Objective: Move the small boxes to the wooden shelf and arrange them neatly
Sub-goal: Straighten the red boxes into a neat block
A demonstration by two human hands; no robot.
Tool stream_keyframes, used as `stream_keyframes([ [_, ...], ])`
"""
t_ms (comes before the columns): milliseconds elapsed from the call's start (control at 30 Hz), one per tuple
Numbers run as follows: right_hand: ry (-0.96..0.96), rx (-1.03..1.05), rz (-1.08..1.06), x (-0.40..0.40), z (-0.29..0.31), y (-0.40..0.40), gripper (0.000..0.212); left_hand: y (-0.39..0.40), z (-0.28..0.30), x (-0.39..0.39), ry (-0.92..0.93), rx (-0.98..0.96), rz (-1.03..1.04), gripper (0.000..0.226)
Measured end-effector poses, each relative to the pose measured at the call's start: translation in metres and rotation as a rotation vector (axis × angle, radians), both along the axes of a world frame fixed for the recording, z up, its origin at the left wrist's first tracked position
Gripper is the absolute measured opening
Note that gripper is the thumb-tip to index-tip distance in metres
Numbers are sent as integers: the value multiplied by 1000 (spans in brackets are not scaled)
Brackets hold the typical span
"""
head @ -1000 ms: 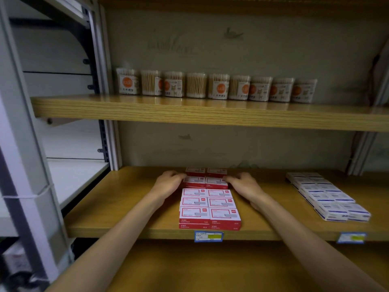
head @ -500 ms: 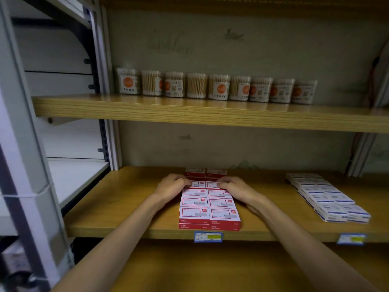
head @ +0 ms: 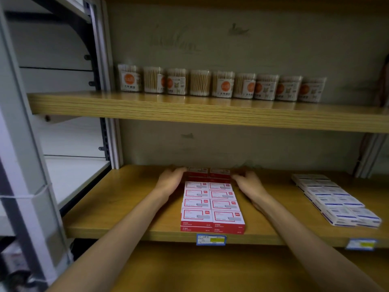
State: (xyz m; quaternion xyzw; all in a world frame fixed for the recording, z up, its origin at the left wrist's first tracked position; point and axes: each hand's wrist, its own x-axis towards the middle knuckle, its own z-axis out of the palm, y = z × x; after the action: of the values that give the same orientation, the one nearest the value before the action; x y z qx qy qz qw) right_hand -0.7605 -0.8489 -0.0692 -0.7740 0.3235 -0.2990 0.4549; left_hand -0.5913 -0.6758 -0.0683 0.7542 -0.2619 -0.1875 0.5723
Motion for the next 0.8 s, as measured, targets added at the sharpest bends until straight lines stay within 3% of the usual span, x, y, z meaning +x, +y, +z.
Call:
stream_keyframes([
  [133, 66, -46, -33, 10, 3, -6, 33, -8, 5, 1, -21, 33, -32, 44],
  [267, 104, 9, 9, 20, 5, -6, 31, -34, -23, 35, -77, 122, -41, 87],
  [333, 102, 3, -9, 22, 5, -5, 27, -46, -40, 53, -77, 149, -29, 93],
  [400, 115, -17, -29, 23, 5, -4, 25, -36, -28, 38, -62, 132, -21, 84],
  [567, 153, 19, -18, 19, 7, -7, 24, -15, -3, 11, -103, 17, -36, 32],
  [700, 223, 35, 51, 15, 7, -4, 33, -8, -3, 12, -153, 45, -53, 26],
  [800, 257, -21, 167, 17, 13, 10, 19, -10, 0, 8, -174, 120, -107, 31],
])
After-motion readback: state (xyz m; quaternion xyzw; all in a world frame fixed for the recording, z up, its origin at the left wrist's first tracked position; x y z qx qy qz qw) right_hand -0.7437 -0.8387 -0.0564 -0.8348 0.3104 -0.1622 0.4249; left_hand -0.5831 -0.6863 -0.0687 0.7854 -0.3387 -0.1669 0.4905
